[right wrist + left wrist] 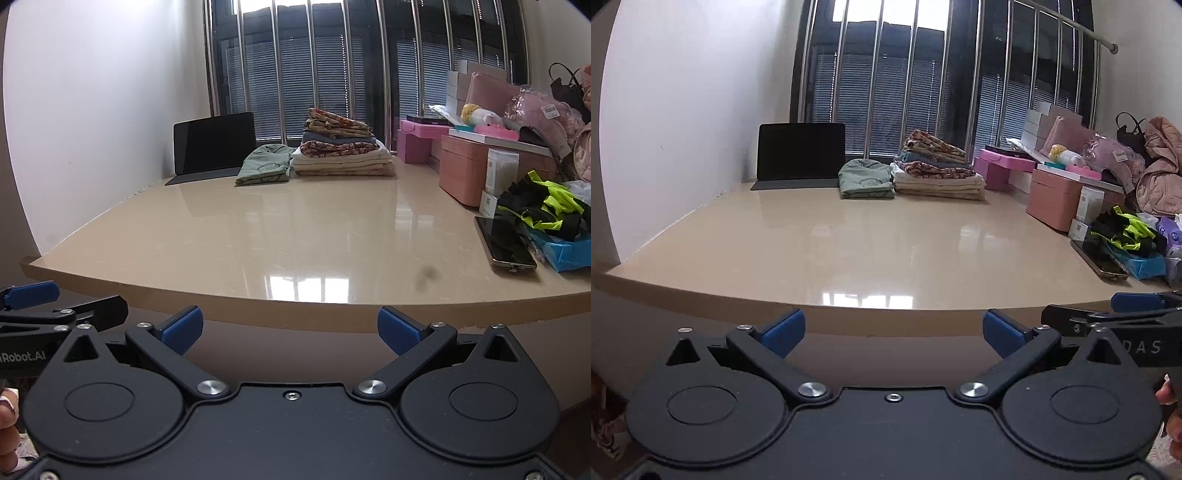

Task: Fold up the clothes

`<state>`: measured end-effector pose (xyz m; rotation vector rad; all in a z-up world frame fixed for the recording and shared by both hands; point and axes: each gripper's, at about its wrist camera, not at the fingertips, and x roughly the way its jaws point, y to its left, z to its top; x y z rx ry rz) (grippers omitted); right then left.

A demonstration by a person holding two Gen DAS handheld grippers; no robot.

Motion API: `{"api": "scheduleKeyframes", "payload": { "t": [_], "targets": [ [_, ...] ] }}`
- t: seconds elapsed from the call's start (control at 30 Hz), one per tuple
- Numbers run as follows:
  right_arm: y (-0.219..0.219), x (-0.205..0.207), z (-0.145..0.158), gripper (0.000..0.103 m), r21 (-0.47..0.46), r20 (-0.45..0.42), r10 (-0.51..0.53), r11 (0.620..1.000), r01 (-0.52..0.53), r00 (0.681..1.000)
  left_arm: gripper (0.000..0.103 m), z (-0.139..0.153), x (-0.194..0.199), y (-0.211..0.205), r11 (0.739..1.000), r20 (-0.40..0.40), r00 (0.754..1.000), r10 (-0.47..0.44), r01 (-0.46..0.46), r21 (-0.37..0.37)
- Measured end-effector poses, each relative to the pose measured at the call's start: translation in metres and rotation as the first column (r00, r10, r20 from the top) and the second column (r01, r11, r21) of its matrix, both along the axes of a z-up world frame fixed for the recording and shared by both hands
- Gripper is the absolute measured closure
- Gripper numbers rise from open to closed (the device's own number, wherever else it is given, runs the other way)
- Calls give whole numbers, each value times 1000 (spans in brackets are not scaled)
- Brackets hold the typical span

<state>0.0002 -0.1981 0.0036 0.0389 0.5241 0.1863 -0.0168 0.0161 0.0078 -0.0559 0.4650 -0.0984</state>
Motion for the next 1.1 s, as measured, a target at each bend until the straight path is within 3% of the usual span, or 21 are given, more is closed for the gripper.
{"api": "scheduleKeyframes", "payload": {
  "t": [1.1],
  "targets": [
    [-1,4,-1,1,4,-10,4,1000,-3,1000,0,-1,1,-9,1000,-13,1000,20,-20,-3]
  ]
}}
